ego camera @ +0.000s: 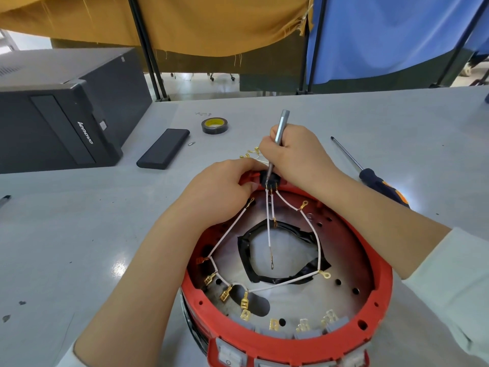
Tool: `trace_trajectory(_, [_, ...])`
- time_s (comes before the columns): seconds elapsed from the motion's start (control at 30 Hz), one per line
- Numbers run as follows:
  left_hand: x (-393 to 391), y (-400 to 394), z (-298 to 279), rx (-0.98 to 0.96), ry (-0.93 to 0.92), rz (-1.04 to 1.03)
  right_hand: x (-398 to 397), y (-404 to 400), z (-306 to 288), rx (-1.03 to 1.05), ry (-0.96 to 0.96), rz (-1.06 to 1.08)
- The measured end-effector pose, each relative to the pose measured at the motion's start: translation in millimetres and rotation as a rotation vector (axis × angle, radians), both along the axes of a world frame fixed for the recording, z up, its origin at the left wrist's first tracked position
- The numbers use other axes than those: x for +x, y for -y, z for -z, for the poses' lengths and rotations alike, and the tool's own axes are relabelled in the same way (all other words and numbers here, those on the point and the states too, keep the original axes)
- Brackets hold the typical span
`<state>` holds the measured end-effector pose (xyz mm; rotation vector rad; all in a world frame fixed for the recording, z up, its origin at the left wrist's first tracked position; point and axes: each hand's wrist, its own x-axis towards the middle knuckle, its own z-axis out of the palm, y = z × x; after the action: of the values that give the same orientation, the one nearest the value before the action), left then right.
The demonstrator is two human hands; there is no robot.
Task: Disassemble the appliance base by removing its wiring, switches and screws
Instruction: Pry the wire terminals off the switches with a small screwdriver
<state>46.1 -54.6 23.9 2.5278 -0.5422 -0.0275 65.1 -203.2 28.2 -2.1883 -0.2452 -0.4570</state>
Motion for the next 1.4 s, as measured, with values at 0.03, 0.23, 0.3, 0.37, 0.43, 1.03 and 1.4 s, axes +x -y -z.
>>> trace_trajectory(0.03, [0.0,-0.3,0.2,-0.002,0.0,-0.003,-0.6,0.4,0.5,0.005,0.017,0.009])
trace_trajectory(0.23, [0.3,0.0,0.5,-0.006,0.006,-0.003,-0.3,-0.5,-0.7,-0.024,0.009,0.006])
trace_trajectory(0.3, [0.4,0.1,0.5,-0.006,0.002,-0.002,1.7,-0.1,-2.8,-0.018,-0.028,-0.007])
trace_trajectory(0.37, [-0.1,0.4,0.6,-0.008,0.006,0.002,3.3,-1.0,-4.4,-0.074,-0.069,-0.029])
trace_trajectory(0.43, [0.2,0.6,0.7,-0.01,0.017,0.007,2.1,-3.9,-3.6,-0.205,-0.07,-0.025])
trace_trajectory(1.03, [-0.9,-1.4,0.2,-0.017,0.011,0.0,-24.4,9.4,-26.1,0.187,0.049,-0.244])
trace_trajectory(1.4, [-3.5,-0.6,-1.5,-0.037,0.001,0.018,-84.3,11.2,-24.2,-0.554,-0.309,-0.645])
